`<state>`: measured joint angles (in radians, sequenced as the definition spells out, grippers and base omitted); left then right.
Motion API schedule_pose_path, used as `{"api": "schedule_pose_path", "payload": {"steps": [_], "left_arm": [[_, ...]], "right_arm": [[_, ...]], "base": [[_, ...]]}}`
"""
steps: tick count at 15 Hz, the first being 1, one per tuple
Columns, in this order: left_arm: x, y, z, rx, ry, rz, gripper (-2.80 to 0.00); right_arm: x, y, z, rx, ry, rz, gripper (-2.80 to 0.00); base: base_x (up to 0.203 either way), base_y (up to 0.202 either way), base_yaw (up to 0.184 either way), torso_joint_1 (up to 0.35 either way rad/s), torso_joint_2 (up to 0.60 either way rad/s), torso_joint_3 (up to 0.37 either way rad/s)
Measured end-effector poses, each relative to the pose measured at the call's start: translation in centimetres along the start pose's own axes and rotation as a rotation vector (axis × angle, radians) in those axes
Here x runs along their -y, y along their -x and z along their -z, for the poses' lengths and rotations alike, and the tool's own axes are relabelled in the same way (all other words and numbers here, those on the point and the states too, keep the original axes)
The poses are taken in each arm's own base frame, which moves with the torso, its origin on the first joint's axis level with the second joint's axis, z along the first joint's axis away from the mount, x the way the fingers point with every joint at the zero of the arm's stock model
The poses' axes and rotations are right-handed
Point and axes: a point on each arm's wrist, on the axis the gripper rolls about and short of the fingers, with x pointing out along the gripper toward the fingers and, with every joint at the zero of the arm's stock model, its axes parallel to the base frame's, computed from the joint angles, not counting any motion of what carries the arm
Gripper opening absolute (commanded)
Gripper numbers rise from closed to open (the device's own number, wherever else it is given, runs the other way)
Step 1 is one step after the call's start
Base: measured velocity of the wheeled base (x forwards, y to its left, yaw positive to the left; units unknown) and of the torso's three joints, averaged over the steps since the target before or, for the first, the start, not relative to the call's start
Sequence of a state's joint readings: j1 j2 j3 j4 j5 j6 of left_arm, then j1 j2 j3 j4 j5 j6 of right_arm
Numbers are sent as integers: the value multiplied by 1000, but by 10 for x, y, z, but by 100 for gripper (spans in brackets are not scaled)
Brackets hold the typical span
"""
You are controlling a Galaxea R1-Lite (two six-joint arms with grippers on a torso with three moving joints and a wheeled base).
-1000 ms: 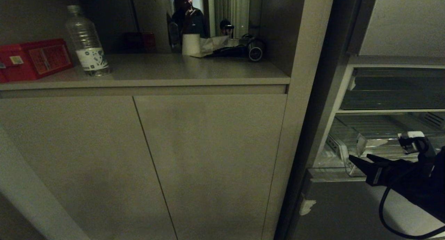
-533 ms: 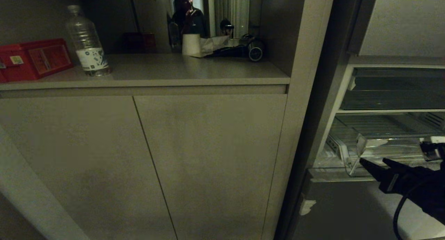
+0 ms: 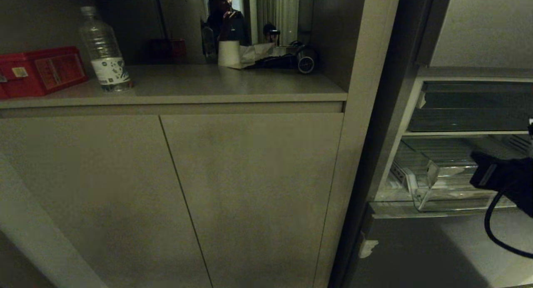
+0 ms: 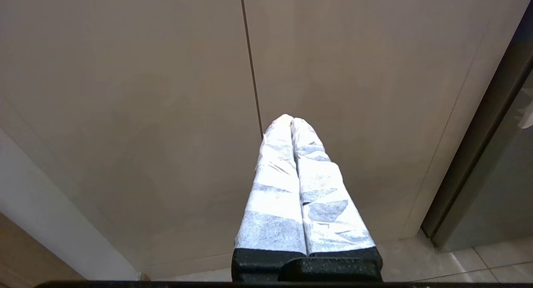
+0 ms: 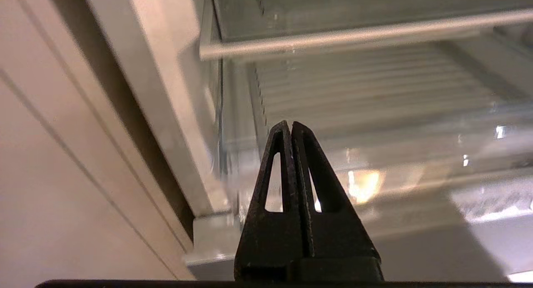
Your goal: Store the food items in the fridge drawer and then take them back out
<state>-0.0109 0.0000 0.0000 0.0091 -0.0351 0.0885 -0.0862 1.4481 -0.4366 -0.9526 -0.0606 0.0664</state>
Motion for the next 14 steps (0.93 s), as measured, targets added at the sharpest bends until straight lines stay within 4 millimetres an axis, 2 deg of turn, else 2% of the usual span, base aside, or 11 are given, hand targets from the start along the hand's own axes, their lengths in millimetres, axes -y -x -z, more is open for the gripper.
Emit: {"api": "schedule_pose_path", "payload": {"steps": [3, 6, 10, 14], "left_arm": [[0, 0, 0, 0, 0, 0, -280], [0, 0, 0, 0, 0, -1, -280], [0, 0, 0, 0, 0, 0, -280], [0, 0, 0, 0, 0, 0, -280]], "right_arm": [[1, -16, -25, -61, 2, 22, -280], [4, -32, -38, -174, 3, 45, -280], [8, -65, -40, -273, -1, 66, -280], [10, -97, -29, -326, 0, 74, -280]], "base": [[0, 0, 0, 0, 0, 0], [0, 0, 0, 0, 0, 0], [0, 0, 0, 0, 0, 0], [0, 0, 0, 0, 0, 0]]}}
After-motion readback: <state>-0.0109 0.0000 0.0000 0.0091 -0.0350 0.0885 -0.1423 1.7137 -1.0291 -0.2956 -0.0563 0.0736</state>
